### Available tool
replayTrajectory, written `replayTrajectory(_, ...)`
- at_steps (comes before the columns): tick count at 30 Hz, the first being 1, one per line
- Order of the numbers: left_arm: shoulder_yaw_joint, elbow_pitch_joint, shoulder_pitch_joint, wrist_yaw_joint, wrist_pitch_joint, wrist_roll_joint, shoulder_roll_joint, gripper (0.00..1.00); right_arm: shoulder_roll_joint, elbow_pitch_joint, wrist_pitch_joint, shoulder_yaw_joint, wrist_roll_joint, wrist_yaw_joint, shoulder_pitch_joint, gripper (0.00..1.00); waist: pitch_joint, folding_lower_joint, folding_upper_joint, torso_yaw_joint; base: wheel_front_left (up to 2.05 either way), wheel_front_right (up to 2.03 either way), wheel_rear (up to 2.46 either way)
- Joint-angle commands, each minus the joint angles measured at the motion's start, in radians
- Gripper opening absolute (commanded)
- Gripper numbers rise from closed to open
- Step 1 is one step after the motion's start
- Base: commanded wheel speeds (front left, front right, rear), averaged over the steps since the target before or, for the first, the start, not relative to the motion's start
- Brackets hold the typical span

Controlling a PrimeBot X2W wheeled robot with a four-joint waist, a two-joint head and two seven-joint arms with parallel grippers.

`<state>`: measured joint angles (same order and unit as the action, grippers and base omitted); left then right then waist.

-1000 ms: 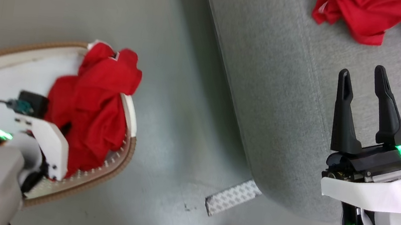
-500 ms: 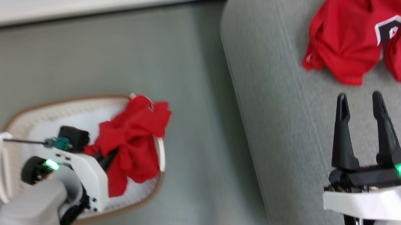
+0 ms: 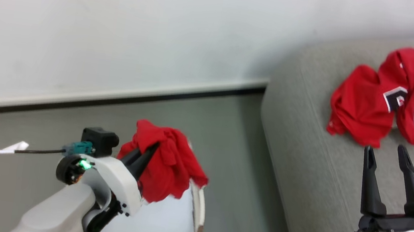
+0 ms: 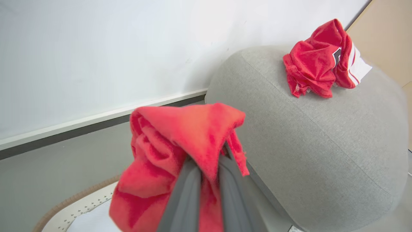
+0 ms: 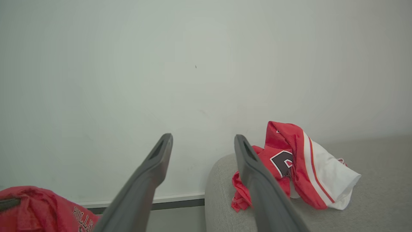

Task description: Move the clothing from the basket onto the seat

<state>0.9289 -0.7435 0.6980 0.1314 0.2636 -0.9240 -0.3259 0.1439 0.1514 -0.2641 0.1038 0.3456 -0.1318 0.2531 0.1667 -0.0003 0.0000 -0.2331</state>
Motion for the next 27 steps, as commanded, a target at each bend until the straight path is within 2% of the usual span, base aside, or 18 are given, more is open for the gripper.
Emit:
replayTrajectory(1, -0.023, 0.026, -0.022, -0.006, 0.001, 0.037, -0.009, 0.0, 0.006, 0.0, 0.0, 0.004, 0.012, 0.002, -0.017, 1.0, -0.068, 0.0003, 0.0, 0.064, 0.0, 0.0, 0.0)
replayTrajectory(10, -0.172, 0.229, -0.081, -0.033, 0.001, 0.177, -0.027, 0.0, 0.014, 0.016, 0.0, 0.034, 0.044, 0.002, -0.061, 1.0, -0.14, 0.0003, 0.0, 0.123, 0.0, 0.0, 0.0)
replayTrajectory(18, -0.226, 0.363, -0.109, -0.07, 0.001, 0.229, -0.054, 0.0, 0.014, 0.035, 0.0, 0.076, 0.061, 0.002, -0.089, 1.0, -0.173, 0.0003, 0.0, 0.149, 0.0, 0.0, 0.0)
replayTrajectory(27, -0.234, 0.446, -0.138, -0.099, -0.003, 0.236, -0.067, 0.0, 0.027, 0.05, 0.0, 0.106, 0.078, 0.002, -0.095, 1.0, -0.188, 0.0003, 0.0, 0.154, 0.0, 0.0, 0.0)
